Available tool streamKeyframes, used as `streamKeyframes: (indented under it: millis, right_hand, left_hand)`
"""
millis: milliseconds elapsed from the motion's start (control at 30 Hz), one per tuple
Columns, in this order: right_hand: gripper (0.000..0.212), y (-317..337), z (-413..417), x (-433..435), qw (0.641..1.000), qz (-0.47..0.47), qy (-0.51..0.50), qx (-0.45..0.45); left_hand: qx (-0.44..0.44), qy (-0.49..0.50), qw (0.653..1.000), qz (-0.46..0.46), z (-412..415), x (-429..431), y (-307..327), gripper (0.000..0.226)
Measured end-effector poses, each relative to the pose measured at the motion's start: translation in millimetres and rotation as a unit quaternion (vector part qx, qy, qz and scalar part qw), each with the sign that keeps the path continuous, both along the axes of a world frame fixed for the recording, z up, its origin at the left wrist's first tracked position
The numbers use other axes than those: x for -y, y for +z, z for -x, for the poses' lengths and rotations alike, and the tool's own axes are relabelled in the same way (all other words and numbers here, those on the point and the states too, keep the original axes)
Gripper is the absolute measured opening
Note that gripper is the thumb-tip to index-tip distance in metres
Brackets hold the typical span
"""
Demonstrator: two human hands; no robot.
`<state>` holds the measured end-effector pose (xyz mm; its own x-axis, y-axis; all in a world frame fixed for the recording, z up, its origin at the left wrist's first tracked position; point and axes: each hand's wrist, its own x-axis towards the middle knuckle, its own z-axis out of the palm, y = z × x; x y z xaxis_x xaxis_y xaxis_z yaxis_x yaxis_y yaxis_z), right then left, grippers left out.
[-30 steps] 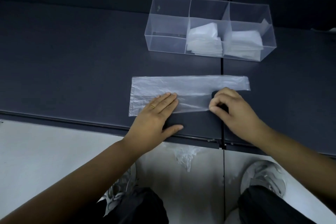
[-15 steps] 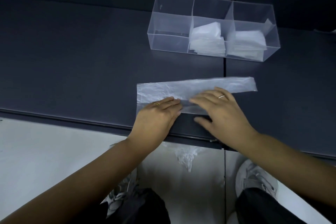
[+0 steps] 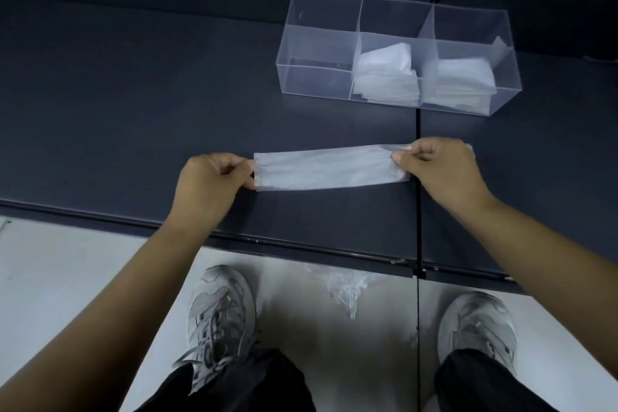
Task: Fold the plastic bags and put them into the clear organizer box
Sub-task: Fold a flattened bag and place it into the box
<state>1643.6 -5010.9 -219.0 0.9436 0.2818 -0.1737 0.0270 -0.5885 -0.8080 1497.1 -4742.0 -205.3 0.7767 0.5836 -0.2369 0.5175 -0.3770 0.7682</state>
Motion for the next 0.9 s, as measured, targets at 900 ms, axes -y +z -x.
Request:
streamKeyframes:
  millis: [900]
  right_hand:
    - [0.086,-23.1,15.3,27.8,0.865,0.367,0.287,0.188]
  left_hand:
    - [-0.078,-0.361,0.838,-0.402,6.2,65.8,-43.2,0.079]
